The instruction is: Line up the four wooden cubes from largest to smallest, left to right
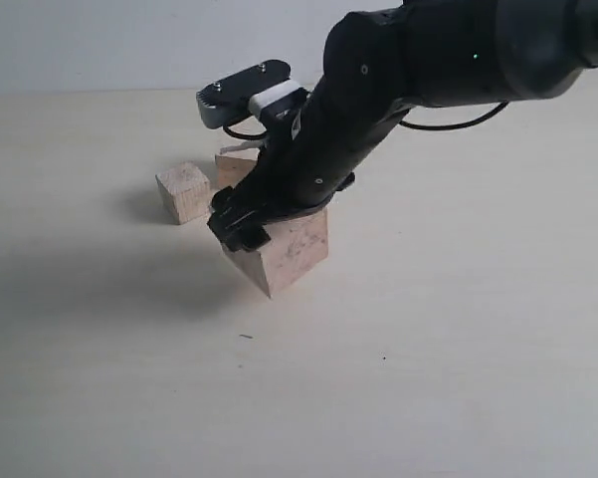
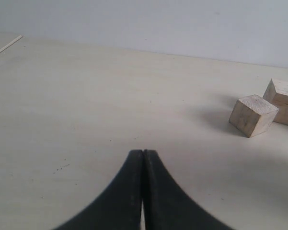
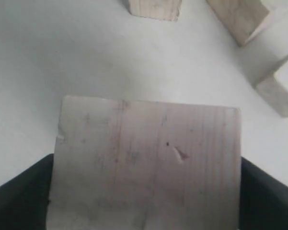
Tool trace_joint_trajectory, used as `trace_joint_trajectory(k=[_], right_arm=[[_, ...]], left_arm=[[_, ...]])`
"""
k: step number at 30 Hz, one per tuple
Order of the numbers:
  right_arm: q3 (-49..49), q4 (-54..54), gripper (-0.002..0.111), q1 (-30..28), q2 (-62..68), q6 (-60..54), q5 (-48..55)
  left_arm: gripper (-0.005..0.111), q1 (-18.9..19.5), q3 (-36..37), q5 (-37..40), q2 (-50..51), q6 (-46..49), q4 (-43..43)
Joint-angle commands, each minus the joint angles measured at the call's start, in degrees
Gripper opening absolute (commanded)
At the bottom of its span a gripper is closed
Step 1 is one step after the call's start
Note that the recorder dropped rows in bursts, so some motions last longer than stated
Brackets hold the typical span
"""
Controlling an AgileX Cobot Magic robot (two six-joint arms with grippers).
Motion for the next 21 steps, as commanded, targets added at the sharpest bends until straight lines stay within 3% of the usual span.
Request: trace_joint_trajectory(k=[1, 3, 8, 11, 13, 16, 21], right_arm=[[-2.7, -1.4, 0.0, 0.0, -3.4, -16.3, 0.5], [-6.6, 0.2, 0.0, 0.0, -2.8, -25.7, 4.6], [-18.1, 0.1, 0.0, 0.0, 2.9, -37.1, 13.8], [-25.0, 10.5, 0.0, -1.3, 8.4, -52.1, 22.2], [-27.0, 17.3, 0.0, -3.0, 11.7, -61.5, 24.8], [-27.2, 18.1, 0.0, -5.1, 15.2, -72.2, 24.7], [-27.2, 28.6, 0.0, -5.9, 19.0, -80.1, 24.7]], left_arm=[[0.0, -0.3, 0.2, -0.5, -0.3, -0.1, 0.0], [0.0, -0.3, 0.2, -0.5, -0.3, -0.1, 0.0], [0.0, -0.3, 0.2, -0.5, -0.3, -0.1, 0.0], [0.0, -0.3, 0.2, -0.5, -0.3, -0.1, 0.0], [0.0, -0.3, 0.2, -0.5, -0.3, -0.1, 0.0], [0.0, -0.3, 0.2, -0.5, -0.3, -0.1, 0.0], [0.0, -0.3, 0.2, -0.5, -0.3, -0.1, 0.0]])
